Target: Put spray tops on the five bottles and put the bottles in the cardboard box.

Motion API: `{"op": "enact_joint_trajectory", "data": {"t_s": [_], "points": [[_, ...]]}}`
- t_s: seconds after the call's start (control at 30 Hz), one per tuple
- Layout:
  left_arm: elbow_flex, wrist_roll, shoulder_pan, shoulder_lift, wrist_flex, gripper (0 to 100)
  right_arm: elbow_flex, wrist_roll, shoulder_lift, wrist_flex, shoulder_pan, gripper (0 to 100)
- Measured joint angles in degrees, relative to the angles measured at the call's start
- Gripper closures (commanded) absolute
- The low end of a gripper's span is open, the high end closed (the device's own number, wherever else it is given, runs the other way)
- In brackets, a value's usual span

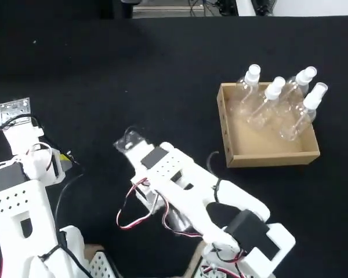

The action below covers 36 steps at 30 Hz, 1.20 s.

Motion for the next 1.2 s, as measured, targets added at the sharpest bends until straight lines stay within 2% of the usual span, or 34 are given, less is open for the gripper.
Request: {"op": "enact_joint_trajectory", "data": {"t_s": [0.03,0.13,0.33,0.4,0.53,0.93,1.1,1.2], "points": [[0.0,0.0,0.0,0.0,0.0,75,0.0,2.7,0.1,0.3,0.0,95.9],[0.0,0.0,0.0,0.0,0.0,75,0.0,12.4,0.1,0.8,0.1,99.1],[0.0,0.0,0.0,0.0,0.0,75,-0.4,26.5,0.2,-3.8,0.4,98.2],[0.0,0.0,0.0,0.0,0.0,75,-0.4,30.7,0.2,-4.7,0.8,94.3],[1.4,0.0,0.0,0.0,0.0,75,-0.2,29.2,-0.1,-4.5,0.6,79.5],[1.4,0.0,0.0,0.0,0.0,75,16.4,29.7,-23.9,-3.8,1.7,79.2],[1.4,0.0,0.0,0.0,0.0,75,20.3,32.6,-24.7,-3.7,1.6,70.4],[1.4,0.0,0.0,0.0,0.0,75,20.3,32.6,-24.7,-3.7,1.6,70.5]]}}
